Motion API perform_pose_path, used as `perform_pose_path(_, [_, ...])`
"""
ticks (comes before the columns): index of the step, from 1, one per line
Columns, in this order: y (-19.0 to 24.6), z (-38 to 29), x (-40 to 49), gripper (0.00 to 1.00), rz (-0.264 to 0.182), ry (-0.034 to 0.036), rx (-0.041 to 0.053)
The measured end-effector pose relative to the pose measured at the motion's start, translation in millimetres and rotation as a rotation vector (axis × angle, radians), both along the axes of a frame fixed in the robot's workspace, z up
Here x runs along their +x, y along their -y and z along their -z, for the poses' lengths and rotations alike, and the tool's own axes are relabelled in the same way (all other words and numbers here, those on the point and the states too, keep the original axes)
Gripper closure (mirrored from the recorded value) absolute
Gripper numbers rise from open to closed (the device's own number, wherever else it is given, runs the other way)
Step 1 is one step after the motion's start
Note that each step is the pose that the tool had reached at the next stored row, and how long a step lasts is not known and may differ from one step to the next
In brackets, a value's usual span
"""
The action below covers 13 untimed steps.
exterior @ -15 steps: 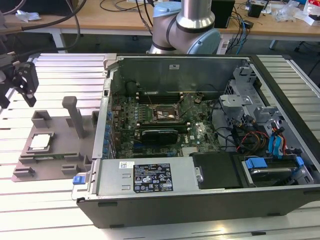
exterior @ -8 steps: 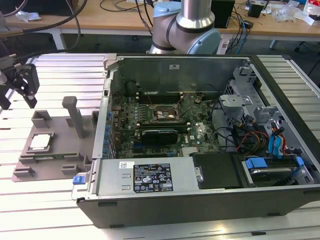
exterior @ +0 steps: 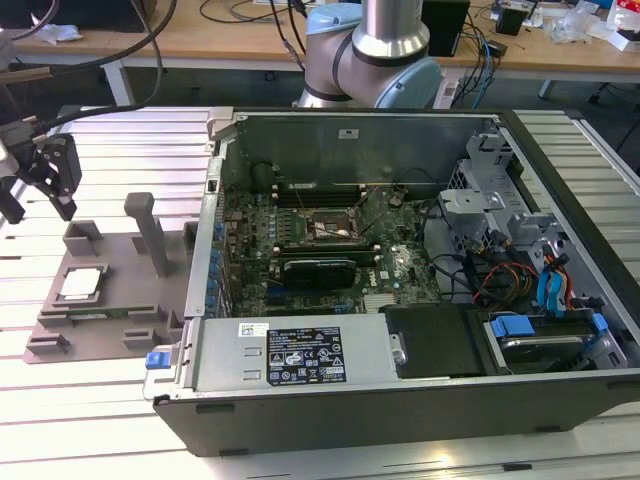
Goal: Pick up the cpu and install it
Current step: 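Pick up the cpu and move it towards the insertion slot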
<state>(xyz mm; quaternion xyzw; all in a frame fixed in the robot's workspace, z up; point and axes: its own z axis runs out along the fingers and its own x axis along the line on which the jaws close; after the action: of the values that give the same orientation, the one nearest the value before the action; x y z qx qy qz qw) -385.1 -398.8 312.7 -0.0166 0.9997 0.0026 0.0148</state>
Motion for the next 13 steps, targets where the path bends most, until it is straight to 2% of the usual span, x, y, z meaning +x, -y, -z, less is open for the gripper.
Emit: perform_pose_path(13, [0.0, 6.4, 0.0, 0.38, 0.0, 0.0, 0.0])
